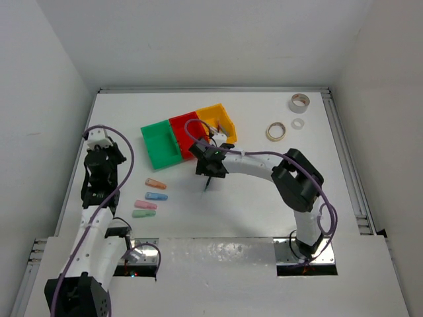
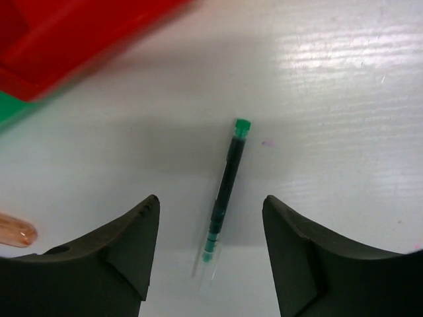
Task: Sort the stationery into containers
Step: Pick up the pen from the center of the board.
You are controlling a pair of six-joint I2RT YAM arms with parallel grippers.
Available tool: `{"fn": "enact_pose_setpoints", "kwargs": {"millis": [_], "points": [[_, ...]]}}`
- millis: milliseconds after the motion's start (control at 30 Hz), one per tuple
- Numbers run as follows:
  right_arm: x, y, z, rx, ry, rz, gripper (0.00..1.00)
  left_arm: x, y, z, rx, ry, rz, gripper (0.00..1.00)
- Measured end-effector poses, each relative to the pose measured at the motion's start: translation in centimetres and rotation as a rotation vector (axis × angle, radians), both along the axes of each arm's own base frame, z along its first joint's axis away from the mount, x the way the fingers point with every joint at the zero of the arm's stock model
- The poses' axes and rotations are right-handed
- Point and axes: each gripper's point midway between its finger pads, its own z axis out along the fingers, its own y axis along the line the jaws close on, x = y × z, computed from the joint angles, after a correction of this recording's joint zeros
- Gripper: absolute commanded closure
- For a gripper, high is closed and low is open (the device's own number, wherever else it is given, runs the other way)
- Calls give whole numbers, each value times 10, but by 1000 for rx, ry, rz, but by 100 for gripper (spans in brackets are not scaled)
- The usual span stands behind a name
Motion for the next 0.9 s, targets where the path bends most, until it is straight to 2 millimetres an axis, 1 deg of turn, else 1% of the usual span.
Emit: {"fn": "enact_pose_setpoints", "kwargs": {"millis": [100,233,267,300,367,400,467,567,633,667,700,733,767,800,833,900], "points": [[-9,0,-11,3,20,4,49,-4,-1,6,4,-22,6,84],[-22,-5,-37,-44,69,12,52,-11,-3,10,16,-28,11,84],[-22,-5,-38,-48,64,11,53,-12,-4,10,18,-28,11,84],[-22,-4,-38,-48,61,12,61,-13,-5,11,22,-28,13,84],[-24,-6,-39,-59,58,14,71,-14,-5,12,25,-34,16,83],[-24,-8,-40,-66,56,12,85,-15,-5,13,26,-34,19,84],[-24,-10,-40,-71,53,7,99,-16,-4,13,28,-34,28,83],[-27,-17,-40,-69,40,2,100,-17,-3,11,31,-24,34,83],[-32,-26,-39,-71,25,26,100,-18,-3,9,37,-16,32,81],[-38,-34,-38,-86,23,57,100,-18,-3,9,41,-12,31,80],[-45,-43,-38,-102,24,101,100,-18,-4,8,48,-9,24,75],[-52,-50,-37,-117,28,148,100,-18,-5,8,59,-3,12,53],[-60,-60,-33,-137,30,220,100,-17,-7,7,74,4,-8,53],[-60,-62,-28,-138,36,271,100,-16,-12,5,93,16,-43,48],[-59,-58,-21,-121,37,320,100,-14,-17,2,115,31,-88,41],[-40,-47,7,-76,10,391,100,-12,-30,-7,161,74,-192,37]]}}
